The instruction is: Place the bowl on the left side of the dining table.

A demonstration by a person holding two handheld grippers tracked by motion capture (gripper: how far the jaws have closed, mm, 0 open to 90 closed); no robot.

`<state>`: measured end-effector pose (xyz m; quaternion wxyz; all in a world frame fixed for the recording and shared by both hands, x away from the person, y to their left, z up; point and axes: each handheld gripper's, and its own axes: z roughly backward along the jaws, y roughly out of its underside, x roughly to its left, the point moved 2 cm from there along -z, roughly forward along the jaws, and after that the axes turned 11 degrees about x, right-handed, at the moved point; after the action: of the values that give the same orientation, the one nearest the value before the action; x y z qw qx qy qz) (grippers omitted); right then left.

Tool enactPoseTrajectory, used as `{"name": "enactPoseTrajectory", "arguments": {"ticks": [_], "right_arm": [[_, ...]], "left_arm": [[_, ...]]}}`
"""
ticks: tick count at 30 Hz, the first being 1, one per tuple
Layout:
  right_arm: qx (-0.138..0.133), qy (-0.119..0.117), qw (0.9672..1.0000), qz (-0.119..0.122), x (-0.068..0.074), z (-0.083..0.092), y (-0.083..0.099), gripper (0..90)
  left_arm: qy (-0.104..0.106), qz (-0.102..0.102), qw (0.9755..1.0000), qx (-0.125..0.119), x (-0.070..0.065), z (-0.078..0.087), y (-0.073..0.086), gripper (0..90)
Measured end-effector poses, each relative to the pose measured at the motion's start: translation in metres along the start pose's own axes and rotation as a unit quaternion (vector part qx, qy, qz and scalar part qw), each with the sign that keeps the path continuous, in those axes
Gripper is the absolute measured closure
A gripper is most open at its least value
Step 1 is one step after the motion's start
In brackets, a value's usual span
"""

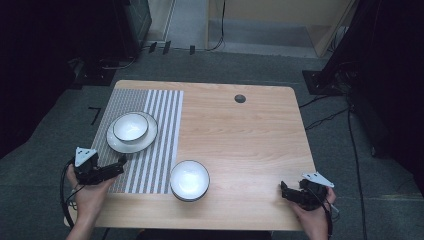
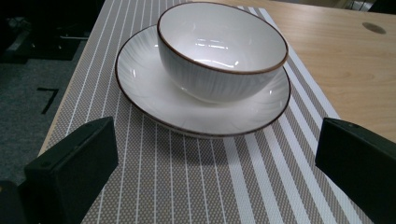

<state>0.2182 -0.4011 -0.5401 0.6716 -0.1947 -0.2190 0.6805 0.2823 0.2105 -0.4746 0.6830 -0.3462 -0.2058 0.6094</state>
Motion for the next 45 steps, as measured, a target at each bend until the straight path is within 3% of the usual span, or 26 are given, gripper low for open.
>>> {"name": "enactPoseTrajectory", "arguments": {"ticks": [10, 20, 34, 41, 45], "right_arm": [[0.000, 0.000, 1.0000, 0.000, 0.000, 0.000, 0.000, 0.0], [0.000, 0.000, 1.0000, 0.000, 0.000, 0.000, 0.000, 0.0], [0.000, 0.001, 1.0000, 0.000, 0.000, 0.000, 0.000, 0.0], [0.000, 0.001, 1.0000, 0.000, 0.000, 0.000, 0.000, 0.0], [0.000, 0.001, 1.0000, 0.000, 0.000, 0.000, 0.000, 0.0]], "left_arm": [[0.004, -0.020, 0.9997, 0.014, -0.004, 0.011, 0.025, 0.0], [-0.003, -0.022, 0.9993, 0.031, 0.011, 0.019, 0.052, 0.0], [-0.013, -0.028, 0.9979, 0.058, 0.030, 0.014, 0.072, 0.0], [-0.022, -0.045, 0.9968, 0.062, 0.027, 0.012, 0.075, 0.0], [-0.020, -0.045, 0.9961, 0.073, 0.027, 0.009, 0.076, 0.0]]}}
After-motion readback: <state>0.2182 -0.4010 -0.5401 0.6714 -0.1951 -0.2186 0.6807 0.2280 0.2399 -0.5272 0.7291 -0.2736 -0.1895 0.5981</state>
